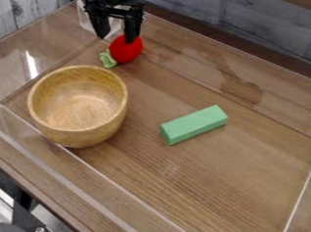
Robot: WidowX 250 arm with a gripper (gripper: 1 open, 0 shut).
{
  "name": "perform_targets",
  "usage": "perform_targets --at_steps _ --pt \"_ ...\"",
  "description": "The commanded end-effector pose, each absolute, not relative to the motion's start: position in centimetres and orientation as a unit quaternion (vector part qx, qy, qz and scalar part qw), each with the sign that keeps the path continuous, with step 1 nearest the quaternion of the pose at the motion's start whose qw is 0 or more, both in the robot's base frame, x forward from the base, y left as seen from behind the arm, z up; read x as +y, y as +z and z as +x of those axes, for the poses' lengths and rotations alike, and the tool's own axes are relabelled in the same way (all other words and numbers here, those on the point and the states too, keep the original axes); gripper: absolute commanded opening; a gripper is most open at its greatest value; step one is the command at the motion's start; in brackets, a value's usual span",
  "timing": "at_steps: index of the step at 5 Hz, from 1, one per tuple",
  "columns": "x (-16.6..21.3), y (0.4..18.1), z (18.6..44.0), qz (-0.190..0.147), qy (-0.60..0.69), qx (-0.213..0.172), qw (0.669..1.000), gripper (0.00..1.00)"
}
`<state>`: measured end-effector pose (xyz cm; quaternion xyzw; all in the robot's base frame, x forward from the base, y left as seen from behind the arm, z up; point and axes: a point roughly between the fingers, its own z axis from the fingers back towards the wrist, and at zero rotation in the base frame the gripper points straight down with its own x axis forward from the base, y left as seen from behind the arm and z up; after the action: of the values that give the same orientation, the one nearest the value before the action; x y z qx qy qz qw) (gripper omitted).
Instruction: Move the red fruit to the right
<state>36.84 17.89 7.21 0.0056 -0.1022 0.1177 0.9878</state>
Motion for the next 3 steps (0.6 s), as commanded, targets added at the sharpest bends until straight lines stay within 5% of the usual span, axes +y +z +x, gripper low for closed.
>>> perform_targets --at_steps 1,3 --pt "18.3 8.4 37.0 0.02 0.145 -0.128 0.981 1.0" --pt "17.2 8.2 36.8 0.02 0.172 -0.136 0.976 1.0"
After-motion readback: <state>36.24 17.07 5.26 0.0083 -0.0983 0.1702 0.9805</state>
